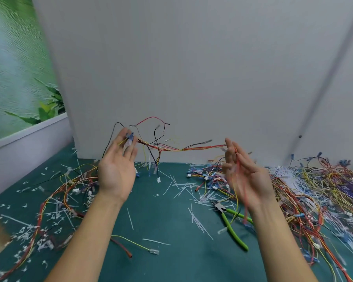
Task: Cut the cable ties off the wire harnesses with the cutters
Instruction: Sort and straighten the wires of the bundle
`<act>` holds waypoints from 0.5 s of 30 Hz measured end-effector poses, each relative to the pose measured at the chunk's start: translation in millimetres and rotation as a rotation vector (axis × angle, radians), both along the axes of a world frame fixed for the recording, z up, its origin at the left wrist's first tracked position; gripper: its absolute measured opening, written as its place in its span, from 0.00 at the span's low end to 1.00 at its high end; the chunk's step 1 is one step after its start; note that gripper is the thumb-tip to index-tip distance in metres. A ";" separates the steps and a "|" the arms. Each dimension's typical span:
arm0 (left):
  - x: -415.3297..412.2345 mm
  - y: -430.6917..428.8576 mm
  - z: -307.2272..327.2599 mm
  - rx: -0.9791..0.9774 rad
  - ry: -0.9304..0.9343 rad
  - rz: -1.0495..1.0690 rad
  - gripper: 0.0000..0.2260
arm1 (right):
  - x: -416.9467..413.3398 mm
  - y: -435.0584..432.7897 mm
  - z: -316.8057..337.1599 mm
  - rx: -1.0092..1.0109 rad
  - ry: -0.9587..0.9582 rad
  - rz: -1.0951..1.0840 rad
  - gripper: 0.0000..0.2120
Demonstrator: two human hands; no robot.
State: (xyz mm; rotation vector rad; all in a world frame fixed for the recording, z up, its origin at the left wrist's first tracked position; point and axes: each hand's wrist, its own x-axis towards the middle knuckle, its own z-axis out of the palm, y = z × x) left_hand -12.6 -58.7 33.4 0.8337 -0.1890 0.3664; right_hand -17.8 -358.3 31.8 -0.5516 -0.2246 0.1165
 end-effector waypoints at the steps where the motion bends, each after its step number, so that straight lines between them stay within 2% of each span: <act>1: -2.9 -3.8 0.4 0.090 -0.027 0.027 0.19 | -0.4 3.1 -0.7 -0.076 -0.047 -0.018 0.27; 2: -6.0 -8.3 0.5 0.242 -0.079 0.072 0.19 | -1.2 7.1 -1.2 -0.164 -0.096 -0.047 0.28; 5: -16.8 -26.0 -3.4 0.854 -0.341 0.256 0.18 | -6.4 18.3 -2.6 -0.445 -0.218 -0.122 0.29; 9: -25.5 -46.8 -10.8 1.328 -0.688 0.440 0.16 | -14.4 27.3 -3.8 -0.852 -0.483 -0.276 0.25; 11: -25.0 -49.6 -16.8 1.472 -0.817 0.523 0.16 | -15.0 28.6 -3.5 -0.939 -0.585 -0.420 0.24; 15: -22.6 -47.8 -23.9 1.536 -0.889 0.602 0.16 | -12.5 20.7 -5.2 -1.093 -0.670 -0.653 0.25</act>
